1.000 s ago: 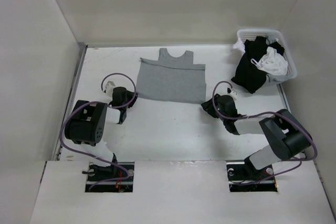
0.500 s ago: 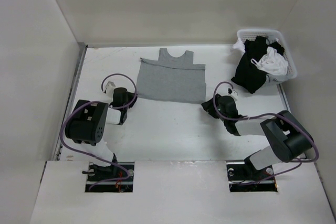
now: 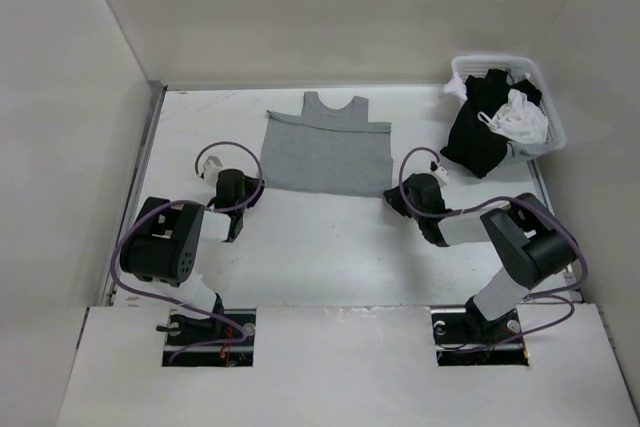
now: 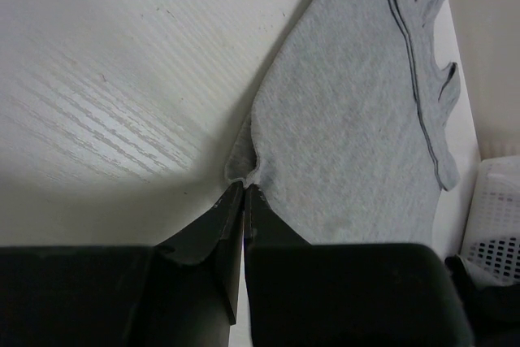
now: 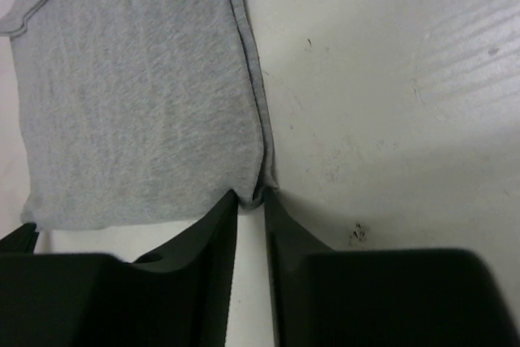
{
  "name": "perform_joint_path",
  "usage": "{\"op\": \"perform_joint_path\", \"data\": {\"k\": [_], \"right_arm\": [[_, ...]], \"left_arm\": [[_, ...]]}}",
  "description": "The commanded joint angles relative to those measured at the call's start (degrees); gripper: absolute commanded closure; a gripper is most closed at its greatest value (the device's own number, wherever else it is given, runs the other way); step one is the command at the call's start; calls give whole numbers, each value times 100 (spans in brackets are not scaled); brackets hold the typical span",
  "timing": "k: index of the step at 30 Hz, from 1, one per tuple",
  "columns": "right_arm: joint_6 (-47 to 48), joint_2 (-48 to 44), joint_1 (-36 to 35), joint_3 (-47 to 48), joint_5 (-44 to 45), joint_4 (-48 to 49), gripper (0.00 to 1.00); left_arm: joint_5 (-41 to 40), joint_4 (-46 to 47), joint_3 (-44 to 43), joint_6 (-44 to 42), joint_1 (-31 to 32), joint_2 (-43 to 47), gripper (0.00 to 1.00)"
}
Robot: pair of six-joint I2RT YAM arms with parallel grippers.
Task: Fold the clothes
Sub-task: Fold the tank top
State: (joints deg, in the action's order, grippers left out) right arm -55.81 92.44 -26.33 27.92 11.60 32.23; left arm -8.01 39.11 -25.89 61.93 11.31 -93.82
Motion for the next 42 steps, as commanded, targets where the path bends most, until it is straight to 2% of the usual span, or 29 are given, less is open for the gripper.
{"op": "perform_joint_path", "data": {"k": [1,8,11,14,18,22,26,31,35,38,42], "right_arm": [[-35,300,44,187,133,-173,80],[-35,301,9,346,335,-208,98],[61,-93,9,170,396,-208,100],[377,-1049,-78,-14,396,-523,100],[930,-3051,-403,177,615,-2023,100],[1633,-4785,-974,1081,1230,-3685,100],[2231,-5508,-1492,2293,1617,-4662,100],[2566,-5501,-2213,3525,1653,-5147,99],[2549,-5150,-2347,3563,1452,-5113,98],[2330,-4868,-1839,3107,759,-4736,98],[1900,-4036,-662,2439,-602,-3885,98]], "left_arm": [[28,176,93,-50,33,276,100],[36,158,146,-58,33,478,100],[89,97,198,-67,7,881,100],[142,-376,190,-111,-11,1872,100],[-60,-1640,-161,-488,51,3691,100],[-271,-2994,-933,-927,69,5283,100],[-306,-3866,-1997,-1236,60,6059,100],[-236,-4289,-2930,-1271,209,6253,100],[-262,-4412,-2835,-1201,411,6087,100],[-289,-4421,-2387,-1131,429,5894,100],[-236,-4150,-1693,-946,114,5123,100]]}}
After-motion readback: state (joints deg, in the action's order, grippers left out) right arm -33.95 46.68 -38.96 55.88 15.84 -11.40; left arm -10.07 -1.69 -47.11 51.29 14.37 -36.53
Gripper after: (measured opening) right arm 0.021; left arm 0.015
